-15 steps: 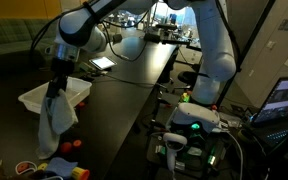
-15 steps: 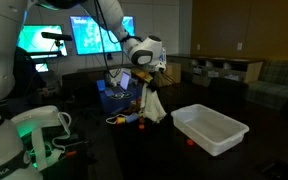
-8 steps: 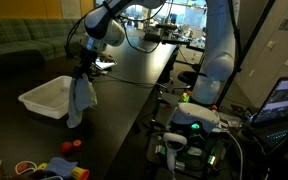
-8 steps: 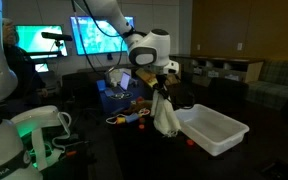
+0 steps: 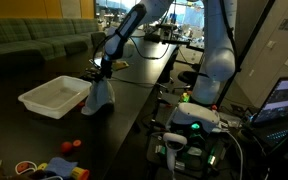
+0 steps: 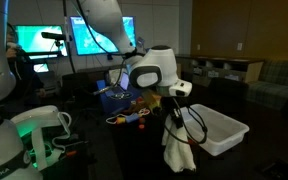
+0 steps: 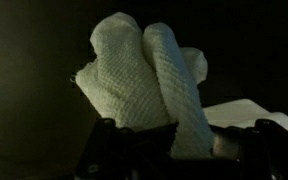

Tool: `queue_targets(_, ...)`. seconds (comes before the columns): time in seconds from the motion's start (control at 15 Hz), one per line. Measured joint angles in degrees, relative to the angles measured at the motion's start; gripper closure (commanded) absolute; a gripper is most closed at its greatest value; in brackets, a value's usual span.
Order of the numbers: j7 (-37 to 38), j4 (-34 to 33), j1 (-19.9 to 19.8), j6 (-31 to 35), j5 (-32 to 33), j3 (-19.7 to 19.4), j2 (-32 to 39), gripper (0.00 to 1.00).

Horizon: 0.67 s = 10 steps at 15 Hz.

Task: Pick up the white towel on the left, push the items in front of the white storage bin to the left, put the towel in the storage bin

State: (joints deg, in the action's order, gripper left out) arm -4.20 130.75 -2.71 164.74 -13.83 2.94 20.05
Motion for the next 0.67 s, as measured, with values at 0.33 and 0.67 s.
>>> queue_targets(0.33, 18.3, -3.8, 10.6, 6.2, 9.9, -14.7, 15.8, 0.97)
queue_targets(0.67, 25.7, -15.4, 13.2, 2.8, 8.6, -15.3, 31.3, 0.97)
